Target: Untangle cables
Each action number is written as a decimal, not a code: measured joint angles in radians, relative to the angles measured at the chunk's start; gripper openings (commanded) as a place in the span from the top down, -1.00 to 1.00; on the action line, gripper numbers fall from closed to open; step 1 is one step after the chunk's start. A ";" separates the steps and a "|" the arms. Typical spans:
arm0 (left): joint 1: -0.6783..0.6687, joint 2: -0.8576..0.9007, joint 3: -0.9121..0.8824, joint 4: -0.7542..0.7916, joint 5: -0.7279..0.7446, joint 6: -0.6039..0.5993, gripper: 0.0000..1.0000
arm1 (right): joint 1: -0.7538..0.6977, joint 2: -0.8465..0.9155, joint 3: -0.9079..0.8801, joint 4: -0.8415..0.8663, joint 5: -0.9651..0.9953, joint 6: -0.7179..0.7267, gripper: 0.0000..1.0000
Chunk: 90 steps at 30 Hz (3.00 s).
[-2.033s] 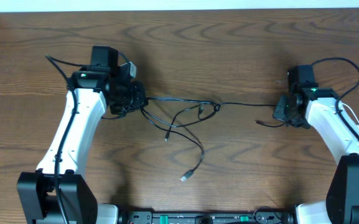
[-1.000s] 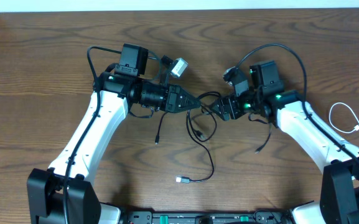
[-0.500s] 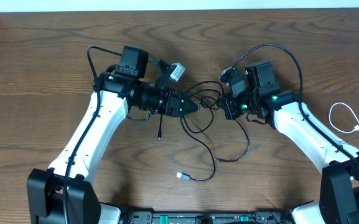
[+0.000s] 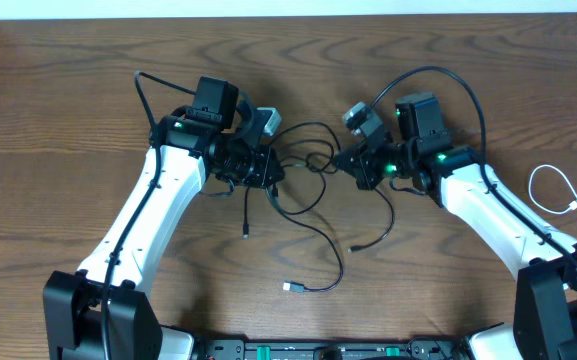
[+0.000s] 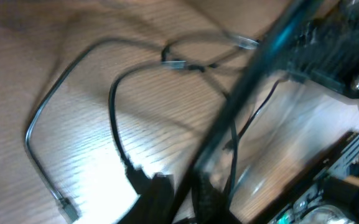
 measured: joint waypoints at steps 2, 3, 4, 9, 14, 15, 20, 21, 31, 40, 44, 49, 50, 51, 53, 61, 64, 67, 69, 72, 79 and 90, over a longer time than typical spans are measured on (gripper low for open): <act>0.000 0.000 0.000 -0.007 -0.005 0.000 0.85 | -0.009 0.000 0.000 0.027 0.026 0.054 0.98; 0.000 0.000 0.000 -0.010 -0.005 0.000 0.85 | -0.013 0.000 0.000 0.041 0.027 0.076 0.98; 0.000 0.000 0.000 -0.016 -0.006 0.000 0.85 | -0.019 0.000 0.000 0.056 0.023 0.095 0.98; 0.000 0.000 0.000 -0.043 0.016 0.000 0.85 | -0.023 0.000 0.000 0.045 0.050 0.183 0.97; 0.000 0.000 0.000 -0.059 0.144 0.033 0.85 | -0.023 0.000 -0.001 -0.106 0.278 0.351 0.67; 0.000 0.000 0.000 -0.061 0.170 0.039 0.85 | -0.023 0.000 -0.002 -0.125 0.323 0.377 0.64; 0.000 0.000 0.000 -0.068 0.318 0.105 0.85 | -0.027 0.000 -0.002 -0.185 0.478 0.452 0.71; 0.000 0.000 0.000 -0.068 0.350 0.119 0.85 | -0.027 0.000 -0.002 -0.203 0.507 0.463 0.72; 0.000 0.000 0.000 -0.002 0.493 0.160 0.85 | -0.027 0.000 -0.002 -0.211 0.298 0.300 -0.01; 0.000 0.000 0.000 0.260 0.702 0.062 0.85 | 0.025 0.000 -0.002 -0.206 0.033 0.222 -0.16; 0.000 0.000 0.000 0.302 0.733 -0.001 0.85 | 0.060 0.000 -0.002 -0.198 0.023 0.265 0.37; 0.002 0.000 0.000 0.320 0.741 -0.031 0.85 | 0.105 0.000 -0.002 -0.252 0.174 0.370 0.90; 0.005 0.000 0.000 0.322 0.742 -0.035 0.85 | 0.114 0.000 -0.003 -0.265 0.229 0.406 0.87; 0.008 0.000 0.000 0.322 0.742 -0.042 0.85 | 0.121 0.000 -0.006 -0.271 0.279 0.439 0.83; 0.020 0.000 0.000 0.322 0.748 -0.054 0.85 | 0.128 0.000 -0.021 -0.266 0.356 0.503 0.72; 0.069 0.000 0.000 0.323 0.790 -0.076 0.85 | 0.129 0.000 -0.097 -0.216 0.455 0.634 0.98; 0.093 0.000 0.000 0.322 0.790 -0.077 0.85 | 0.120 0.000 -0.098 -0.261 0.518 0.661 0.89; 0.153 0.000 0.000 0.322 0.790 -0.077 0.85 | 0.082 0.000 -0.099 -0.316 0.614 0.678 0.86; 0.190 0.000 0.000 0.321 0.790 -0.078 0.85 | 0.048 0.000 -0.100 -0.335 0.660 0.679 0.88; 0.269 0.000 0.000 0.318 0.791 -0.079 0.85 | -0.019 0.000 -0.100 -0.357 0.717 0.680 0.98; 0.354 0.000 0.000 0.241 0.790 -0.079 0.85 | -0.105 0.000 -0.101 -0.325 0.676 0.667 0.92; 0.145 0.000 0.000 0.215 0.645 -0.075 0.85 | -0.097 0.000 -0.103 -0.121 0.367 0.405 -0.67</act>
